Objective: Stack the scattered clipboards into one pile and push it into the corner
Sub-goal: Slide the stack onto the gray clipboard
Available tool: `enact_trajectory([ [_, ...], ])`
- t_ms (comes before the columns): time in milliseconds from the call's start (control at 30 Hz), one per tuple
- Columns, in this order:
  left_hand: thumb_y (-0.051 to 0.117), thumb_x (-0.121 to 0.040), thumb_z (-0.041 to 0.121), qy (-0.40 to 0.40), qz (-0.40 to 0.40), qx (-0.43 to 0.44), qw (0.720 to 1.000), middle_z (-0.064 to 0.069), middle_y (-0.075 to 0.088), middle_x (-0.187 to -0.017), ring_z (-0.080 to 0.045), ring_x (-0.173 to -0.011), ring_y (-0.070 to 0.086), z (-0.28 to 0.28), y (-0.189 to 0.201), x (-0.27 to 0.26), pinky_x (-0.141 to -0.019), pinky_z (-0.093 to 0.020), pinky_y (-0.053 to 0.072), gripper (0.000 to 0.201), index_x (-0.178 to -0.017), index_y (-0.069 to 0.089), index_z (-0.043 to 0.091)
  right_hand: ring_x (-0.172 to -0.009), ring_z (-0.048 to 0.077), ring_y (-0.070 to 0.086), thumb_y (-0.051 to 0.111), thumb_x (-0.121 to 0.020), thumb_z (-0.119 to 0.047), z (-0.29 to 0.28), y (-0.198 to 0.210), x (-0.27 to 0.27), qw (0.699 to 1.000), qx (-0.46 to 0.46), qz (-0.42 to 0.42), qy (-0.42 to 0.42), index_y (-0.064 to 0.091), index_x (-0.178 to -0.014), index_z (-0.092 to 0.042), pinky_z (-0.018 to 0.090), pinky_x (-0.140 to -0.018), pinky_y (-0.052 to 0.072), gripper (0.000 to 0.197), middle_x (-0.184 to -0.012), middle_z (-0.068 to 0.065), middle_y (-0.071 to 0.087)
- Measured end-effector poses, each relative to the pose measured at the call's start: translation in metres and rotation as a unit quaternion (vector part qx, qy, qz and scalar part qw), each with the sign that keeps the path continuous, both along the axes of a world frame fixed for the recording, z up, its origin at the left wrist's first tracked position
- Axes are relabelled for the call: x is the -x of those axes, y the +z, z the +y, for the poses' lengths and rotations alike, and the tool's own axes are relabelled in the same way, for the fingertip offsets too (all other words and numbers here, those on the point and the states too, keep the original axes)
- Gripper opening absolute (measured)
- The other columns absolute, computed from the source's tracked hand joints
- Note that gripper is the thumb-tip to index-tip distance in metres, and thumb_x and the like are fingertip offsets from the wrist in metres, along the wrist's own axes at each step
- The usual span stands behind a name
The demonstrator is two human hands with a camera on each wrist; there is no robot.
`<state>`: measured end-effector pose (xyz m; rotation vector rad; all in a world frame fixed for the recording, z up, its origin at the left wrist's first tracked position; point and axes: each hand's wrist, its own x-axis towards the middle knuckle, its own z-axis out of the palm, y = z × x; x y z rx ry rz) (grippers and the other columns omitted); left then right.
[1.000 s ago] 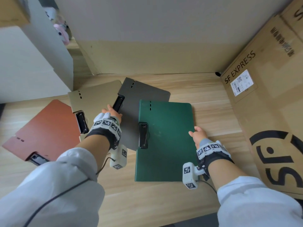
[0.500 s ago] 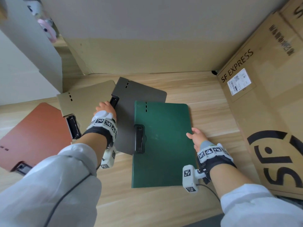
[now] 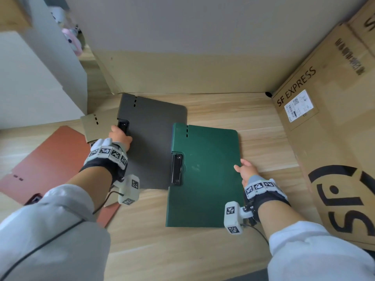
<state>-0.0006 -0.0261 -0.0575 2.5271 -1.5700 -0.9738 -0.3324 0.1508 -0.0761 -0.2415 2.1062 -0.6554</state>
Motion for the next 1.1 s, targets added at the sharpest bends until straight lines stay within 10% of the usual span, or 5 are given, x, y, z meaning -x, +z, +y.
enact_trajectory([
  [300,0.054,-0.091,0.024,0.011,-0.041,-0.023,0.999,-0.033,0.047,-0.134,-0.044,-0.126,0.045,0.010,0.019,-0.079,-0.108,-0.046,0.032,0.060,-0.135,0.035,-0.011,-0.121,0.037,0.054,0.047,-0.093,-0.005,0.000,0.007,0.008,1.000,-0.011,0.006,0.023,0.034,-0.144,-0.020,0.031,-0.056,0.036,0.054,-0.152,0.010,0.035],
  [467,0.055,-0.090,0.025,0.004,-0.008,-0.023,1.000,-0.032,0.054,-0.125,-0.044,-0.114,0.054,0.023,0.034,-0.075,-0.100,-0.045,0.040,0.051,-0.126,0.045,-0.010,-0.054,0.014,0.041,0.051,-0.093,-0.013,-0.006,0.000,0.000,0.998,0.008,-0.002,0.059,0.035,-0.144,-0.021,0.016,-0.029,0.034,0.054,-0.148,0.010,0.041],
  [567,0.054,-0.091,0.019,-0.027,0.021,-0.040,0.999,-0.029,0.051,-0.129,-0.041,-0.120,0.051,0.040,0.037,-0.039,-0.099,-0.042,0.039,0.050,-0.130,0.040,-0.008,-0.089,0.023,0.061,0.055,-0.090,-0.008,-0.018,-0.005,-0.013,0.997,0.058,-0.044,0.039,0.040,-0.141,-0.015,0.018,-0.062,0.053,0.054,-0.144,0.010,0.047],
  [667,0.055,-0.091,0.014,-0.050,0.039,-0.055,0.996,-0.027,0.047,-0.136,-0.040,-0.127,0.047,0.057,0.030,0.000,-0.104,-0.041,0.036,0.054,-0.136,0.034,-0.007,-0.129,0.029,0.048,0.053,-0.090,-0.015,-0.028,-0.016,-0.021,0.991,0.072,-0.113,0.010,0.045,-0.138,-0.016,0.042,-0.107,0.040,0.048,-0.142,0.012,0.049],
  [1100,0.047,-0.095,0.015,-0.076,-0.016,-0.061,0.995,-0.020,0.035,-0.144,-0.033,-0.132,0.040,0.103,0.015,0.073,-0.107,-0.037,0.036,0.051,-0.139,0.031,-0.005,-0.110,0.035,0.061,0.054,-0.091,-0.022,-0.024,0.001,-0.020,0.991,0.038,-0.089,0.088,0.036,-0.143,-0.019,0.035,-0.091,0.049,0.055,-0.130,0.019,0.056],
])
